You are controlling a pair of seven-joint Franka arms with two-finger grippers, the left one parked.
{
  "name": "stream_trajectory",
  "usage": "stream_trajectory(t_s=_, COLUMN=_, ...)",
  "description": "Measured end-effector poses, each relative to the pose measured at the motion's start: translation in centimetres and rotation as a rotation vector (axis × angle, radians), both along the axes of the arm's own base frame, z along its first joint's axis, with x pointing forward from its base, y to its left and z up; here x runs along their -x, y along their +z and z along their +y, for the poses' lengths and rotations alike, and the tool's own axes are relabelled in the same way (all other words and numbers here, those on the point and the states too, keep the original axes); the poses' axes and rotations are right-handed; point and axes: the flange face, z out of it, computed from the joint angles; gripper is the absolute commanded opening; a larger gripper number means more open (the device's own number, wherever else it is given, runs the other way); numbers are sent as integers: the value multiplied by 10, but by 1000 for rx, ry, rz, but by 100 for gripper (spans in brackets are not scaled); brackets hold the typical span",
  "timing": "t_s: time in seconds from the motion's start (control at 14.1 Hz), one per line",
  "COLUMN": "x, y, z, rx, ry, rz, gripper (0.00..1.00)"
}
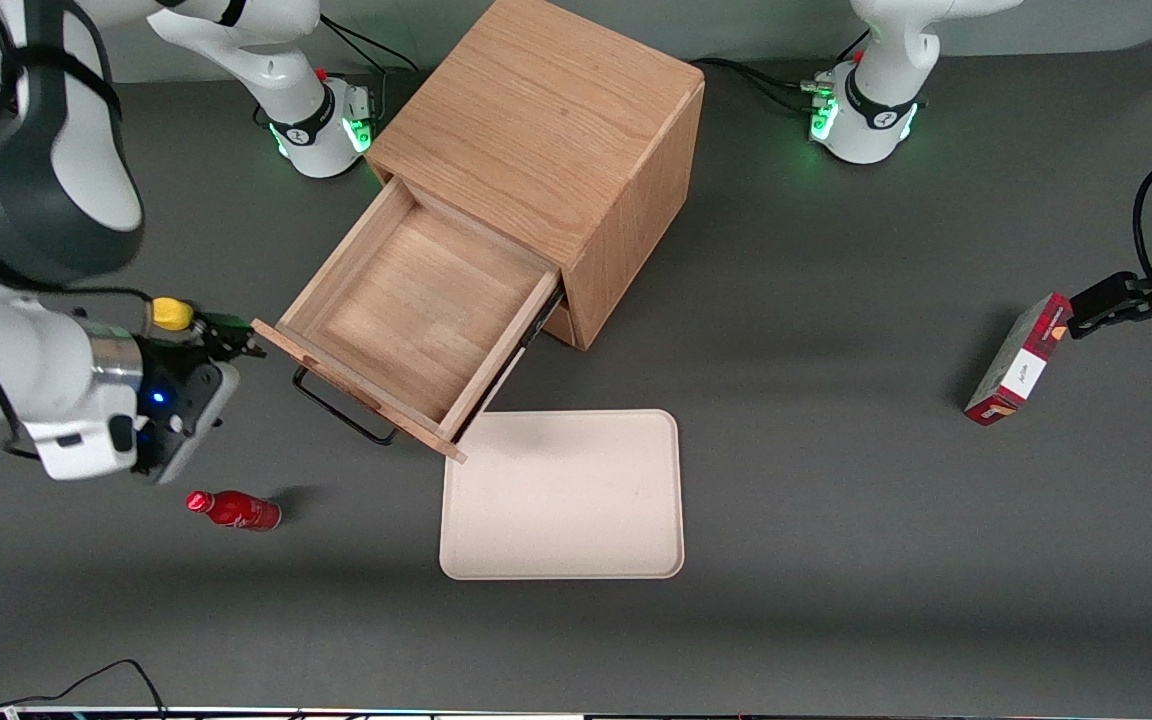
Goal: Close top drawer
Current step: 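Position the right gripper against the drawer front near the black handle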
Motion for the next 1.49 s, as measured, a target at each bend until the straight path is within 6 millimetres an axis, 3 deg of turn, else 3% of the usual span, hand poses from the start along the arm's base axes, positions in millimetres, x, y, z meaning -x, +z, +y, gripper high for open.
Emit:
stream_trajectory(t_s=0.21, x=-12, y=-48, z=6, rx=-10, ry=0, rz=50, gripper=100)
stream_trajectory(t_s=0.43, x=-17, y=-75, z=14, rx=-17, ry=-8, rz=80, gripper=100)
stream_trajectory(t_s=1.49, x=-20, y=-130, z=30, rx=-61, ry=-62, rz=90, gripper=100)
